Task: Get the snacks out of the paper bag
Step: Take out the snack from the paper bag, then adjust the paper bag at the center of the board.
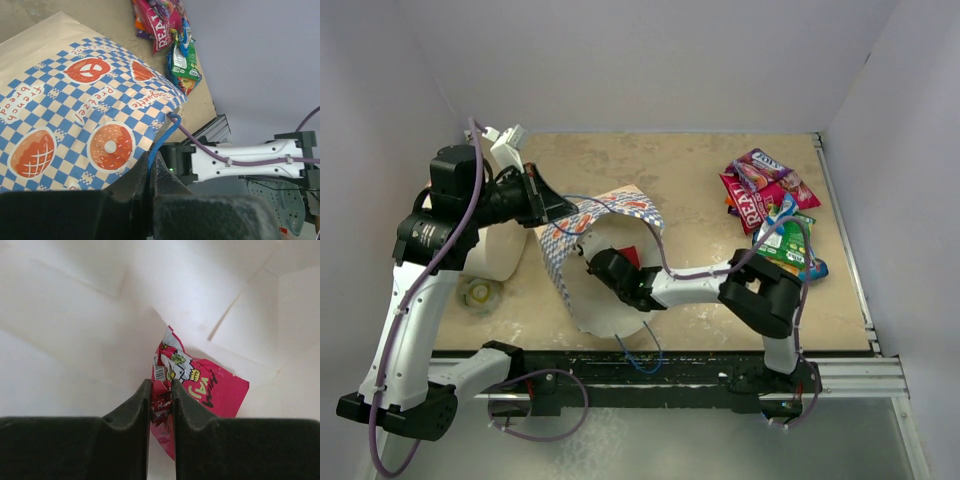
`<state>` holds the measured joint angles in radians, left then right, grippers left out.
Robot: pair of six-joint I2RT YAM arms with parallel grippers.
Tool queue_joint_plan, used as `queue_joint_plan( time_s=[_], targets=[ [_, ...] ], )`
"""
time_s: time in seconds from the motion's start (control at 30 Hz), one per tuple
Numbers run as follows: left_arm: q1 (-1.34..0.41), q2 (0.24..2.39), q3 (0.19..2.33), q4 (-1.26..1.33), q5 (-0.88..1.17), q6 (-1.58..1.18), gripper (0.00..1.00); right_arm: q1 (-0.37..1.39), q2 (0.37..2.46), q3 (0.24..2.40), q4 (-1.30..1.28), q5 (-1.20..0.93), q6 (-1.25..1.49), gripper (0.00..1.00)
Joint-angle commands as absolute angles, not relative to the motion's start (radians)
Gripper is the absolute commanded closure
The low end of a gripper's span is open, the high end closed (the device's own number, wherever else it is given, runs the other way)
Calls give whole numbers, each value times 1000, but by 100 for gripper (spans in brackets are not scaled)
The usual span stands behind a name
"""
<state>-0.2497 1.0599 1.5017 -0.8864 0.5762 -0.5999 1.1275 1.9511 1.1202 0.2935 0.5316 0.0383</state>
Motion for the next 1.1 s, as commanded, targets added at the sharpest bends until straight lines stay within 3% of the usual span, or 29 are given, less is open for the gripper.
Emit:
queue_joint_plan(
  time_s=[0.0, 0.4, 0.63, 0.9, 1.07],
  targets=[
    [-247, 1047, 1537, -901, 518, -585, 100, 1198, 1808, 1086, 304, 501, -25, 96],
    [-246, 1051, 1569, -827, 535, -636, 100, 1330, 1568, 863, 306, 289, 125, 100],
    [-247, 1049, 1550, -681, 668, -733, 100, 1407, 1357, 906, 164, 298, 103, 100],
    [-247, 1072, 1552, -606, 723, -859, 100, 1431, 1119, 1060, -12, 418, 41, 100],
    [-246, 1105, 1545, -462, 821, -1005, 100, 1431, 1057, 1186, -59, 735, 66, 100]
  ],
)
